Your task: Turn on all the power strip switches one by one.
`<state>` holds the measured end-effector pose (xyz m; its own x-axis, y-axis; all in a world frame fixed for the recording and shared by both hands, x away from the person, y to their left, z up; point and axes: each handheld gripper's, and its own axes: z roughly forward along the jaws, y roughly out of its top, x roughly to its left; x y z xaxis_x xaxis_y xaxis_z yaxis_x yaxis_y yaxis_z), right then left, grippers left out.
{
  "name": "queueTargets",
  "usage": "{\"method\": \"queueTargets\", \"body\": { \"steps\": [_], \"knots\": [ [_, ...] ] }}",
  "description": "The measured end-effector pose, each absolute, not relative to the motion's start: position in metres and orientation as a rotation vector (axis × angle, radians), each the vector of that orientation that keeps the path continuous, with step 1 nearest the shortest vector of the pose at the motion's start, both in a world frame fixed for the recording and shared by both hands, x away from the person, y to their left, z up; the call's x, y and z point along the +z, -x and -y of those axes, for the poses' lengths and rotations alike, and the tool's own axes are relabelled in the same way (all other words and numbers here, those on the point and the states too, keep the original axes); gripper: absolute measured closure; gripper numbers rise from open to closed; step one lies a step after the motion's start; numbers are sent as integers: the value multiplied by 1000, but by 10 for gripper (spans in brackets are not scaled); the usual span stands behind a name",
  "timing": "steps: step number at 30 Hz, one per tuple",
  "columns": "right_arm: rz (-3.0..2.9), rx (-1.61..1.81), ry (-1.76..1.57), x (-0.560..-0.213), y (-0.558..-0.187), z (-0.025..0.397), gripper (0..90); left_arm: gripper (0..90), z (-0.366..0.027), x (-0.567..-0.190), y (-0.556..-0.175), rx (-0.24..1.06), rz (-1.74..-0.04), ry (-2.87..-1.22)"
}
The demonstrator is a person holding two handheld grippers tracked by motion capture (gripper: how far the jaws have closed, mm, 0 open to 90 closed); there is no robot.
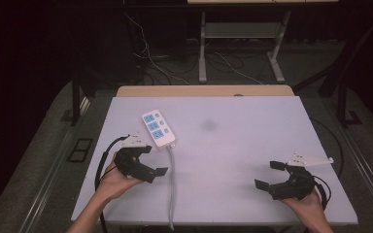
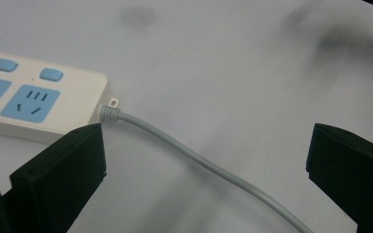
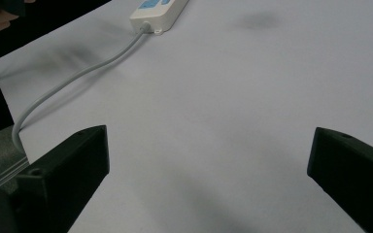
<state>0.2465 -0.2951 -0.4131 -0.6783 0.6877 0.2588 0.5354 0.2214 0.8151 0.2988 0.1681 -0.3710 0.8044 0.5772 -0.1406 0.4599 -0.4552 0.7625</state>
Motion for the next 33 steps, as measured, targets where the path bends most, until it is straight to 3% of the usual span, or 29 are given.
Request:
{"method": "queueTargets", "body": {
  "steps": [33],
  "knots": [
    [-2315, 1451, -1178, -413, -246, 297, 13, 23, -174, -335, -344, 203, -796, -2183]
  ]
}}
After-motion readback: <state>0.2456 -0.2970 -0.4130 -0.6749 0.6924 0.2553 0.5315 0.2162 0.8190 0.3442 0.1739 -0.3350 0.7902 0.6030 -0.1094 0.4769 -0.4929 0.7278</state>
